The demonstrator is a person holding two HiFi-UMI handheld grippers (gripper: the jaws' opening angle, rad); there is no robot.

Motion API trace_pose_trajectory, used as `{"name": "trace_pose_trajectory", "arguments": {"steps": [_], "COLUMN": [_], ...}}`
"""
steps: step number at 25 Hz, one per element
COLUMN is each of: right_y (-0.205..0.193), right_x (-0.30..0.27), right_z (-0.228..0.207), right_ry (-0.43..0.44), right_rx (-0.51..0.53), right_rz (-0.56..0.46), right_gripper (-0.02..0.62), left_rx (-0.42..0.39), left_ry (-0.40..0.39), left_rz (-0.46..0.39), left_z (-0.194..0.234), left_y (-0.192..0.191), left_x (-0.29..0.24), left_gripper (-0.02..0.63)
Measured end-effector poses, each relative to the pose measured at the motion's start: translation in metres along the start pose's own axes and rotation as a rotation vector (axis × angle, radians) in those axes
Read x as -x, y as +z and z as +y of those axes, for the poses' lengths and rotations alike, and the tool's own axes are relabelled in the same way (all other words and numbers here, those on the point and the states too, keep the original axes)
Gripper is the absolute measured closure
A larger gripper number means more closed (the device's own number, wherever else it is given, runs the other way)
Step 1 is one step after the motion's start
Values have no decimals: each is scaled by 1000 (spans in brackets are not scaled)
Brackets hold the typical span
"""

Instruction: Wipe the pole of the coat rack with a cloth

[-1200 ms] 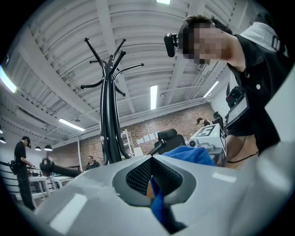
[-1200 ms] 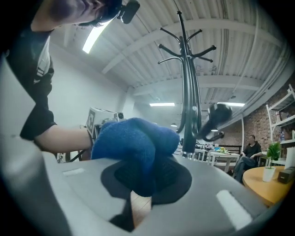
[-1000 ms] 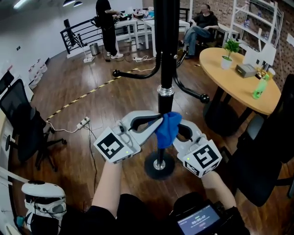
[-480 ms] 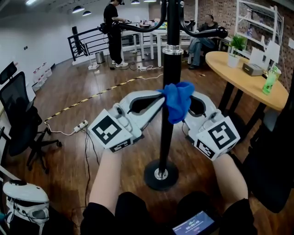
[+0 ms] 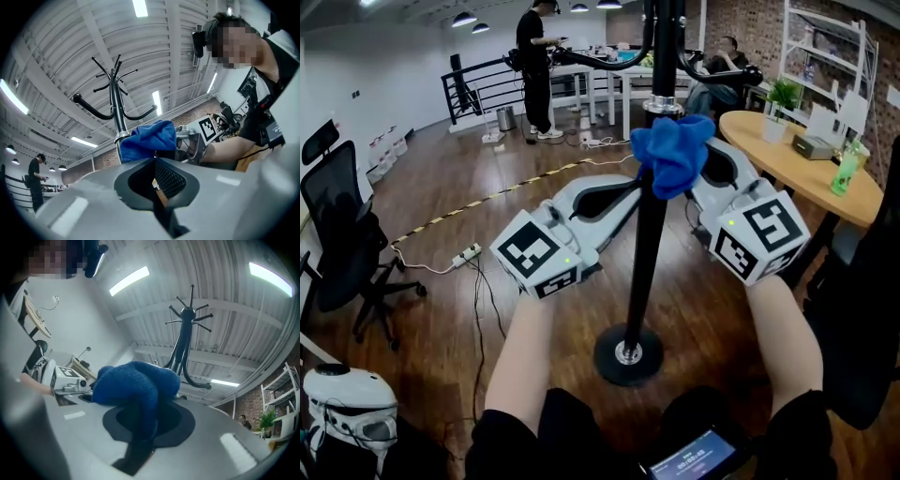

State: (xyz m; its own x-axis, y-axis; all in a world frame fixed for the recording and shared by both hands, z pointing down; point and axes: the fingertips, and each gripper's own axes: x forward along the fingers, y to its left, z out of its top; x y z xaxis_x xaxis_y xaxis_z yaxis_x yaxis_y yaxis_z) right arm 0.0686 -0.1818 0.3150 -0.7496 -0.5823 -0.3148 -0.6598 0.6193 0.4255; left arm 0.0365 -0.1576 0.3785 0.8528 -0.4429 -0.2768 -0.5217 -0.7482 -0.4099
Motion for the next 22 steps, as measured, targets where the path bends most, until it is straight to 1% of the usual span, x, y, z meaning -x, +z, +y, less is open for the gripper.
{"name": "trace_pose_trajectory", "arguments": {"steps": [4,7,11,16,19,22], "right_y": [13,16,13,9,-4,-34], "right_x": [-6,-8,-10,-18,-15,-5], "right_z": [2,-1,-7,-10,-2,16], "right_ry": [-24,-52,-73,-92,-75,-27], "right_rx": [26,35,38,28,-1,-33], "right_rz": [0,7,15,4,11,49], "right_gripper": [546,546,546,545,546,545], "left_rx": [1,-1,-5,-16,-22,-31], "left_ry": [9,6,9,-13,-27,-55], "left_rz": [-11,-21,-10,-4,22,42], "left_z": [2,-1,-1,-2,-4,-10], "left_y": [12,19,17,15,5,-12], "left_x": [5,6,4,-1,-2,2], "left_gripper": [603,601,603,603,601,603]}}
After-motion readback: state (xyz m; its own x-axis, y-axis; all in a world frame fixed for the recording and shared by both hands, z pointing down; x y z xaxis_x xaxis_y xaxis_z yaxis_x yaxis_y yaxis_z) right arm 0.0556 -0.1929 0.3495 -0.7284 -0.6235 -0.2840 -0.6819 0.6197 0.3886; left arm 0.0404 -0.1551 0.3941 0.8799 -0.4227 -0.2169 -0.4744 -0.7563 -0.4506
